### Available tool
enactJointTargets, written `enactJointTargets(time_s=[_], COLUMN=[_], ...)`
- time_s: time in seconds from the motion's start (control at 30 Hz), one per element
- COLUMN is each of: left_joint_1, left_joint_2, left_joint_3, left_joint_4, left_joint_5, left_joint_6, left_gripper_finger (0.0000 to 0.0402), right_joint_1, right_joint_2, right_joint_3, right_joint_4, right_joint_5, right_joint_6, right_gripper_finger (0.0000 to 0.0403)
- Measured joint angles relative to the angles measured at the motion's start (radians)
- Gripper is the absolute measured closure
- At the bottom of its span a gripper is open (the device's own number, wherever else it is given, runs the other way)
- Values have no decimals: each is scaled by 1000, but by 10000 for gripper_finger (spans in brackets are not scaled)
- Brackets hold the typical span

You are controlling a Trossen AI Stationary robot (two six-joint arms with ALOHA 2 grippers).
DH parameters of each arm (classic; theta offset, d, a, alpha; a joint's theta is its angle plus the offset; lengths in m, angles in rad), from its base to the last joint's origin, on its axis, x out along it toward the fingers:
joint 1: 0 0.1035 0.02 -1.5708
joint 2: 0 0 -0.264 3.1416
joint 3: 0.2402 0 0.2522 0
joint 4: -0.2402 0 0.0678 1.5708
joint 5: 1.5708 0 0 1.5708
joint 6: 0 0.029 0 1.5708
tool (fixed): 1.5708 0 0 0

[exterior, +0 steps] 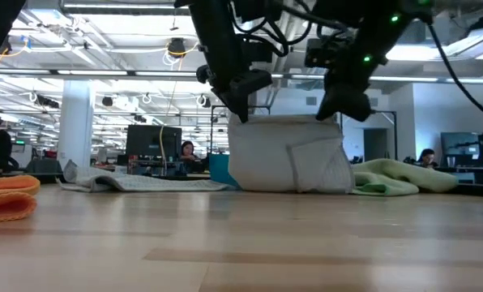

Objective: Fold microfiber towels
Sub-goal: Put the folded gray microfiber cloth into the blue bin

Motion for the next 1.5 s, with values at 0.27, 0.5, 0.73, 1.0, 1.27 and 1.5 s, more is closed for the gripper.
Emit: enactJointTargets(time_s=[0.27, 0.5, 0.73, 1.0, 1.27, 1.5], left_joint_1=[109, 193, 251, 310, 323, 359], left_joint_2=[-17, -17, -16, -15, -15, -15], left_joint_3=[1, 2, -1, -1, -1, 0], left_joint_4=[23, 68, 140, 151, 251, 275], left_joint_5=[-93, -82, -72, -17, -28, -14], left_joint_6=[71, 98, 192, 194, 283, 282], left_gripper_finger=[401, 401, 401, 401, 400, 401], right_joint_1=[-132, -234, -297, -327, -342, -380], right_joint_2=[4, 33, 129, 206, 179, 186], right_joint_3=[-1, -1, -2, -2, -3, -2], right_joint_4=[220, 325, 484, 590, 610, 701], right_joint_5=[2, -19, 9, 6, 66, 65], right_joint_6=[-226, -354, -485, -537, -573, -641], right_gripper_finger=[403, 403, 403, 401, 401, 401])
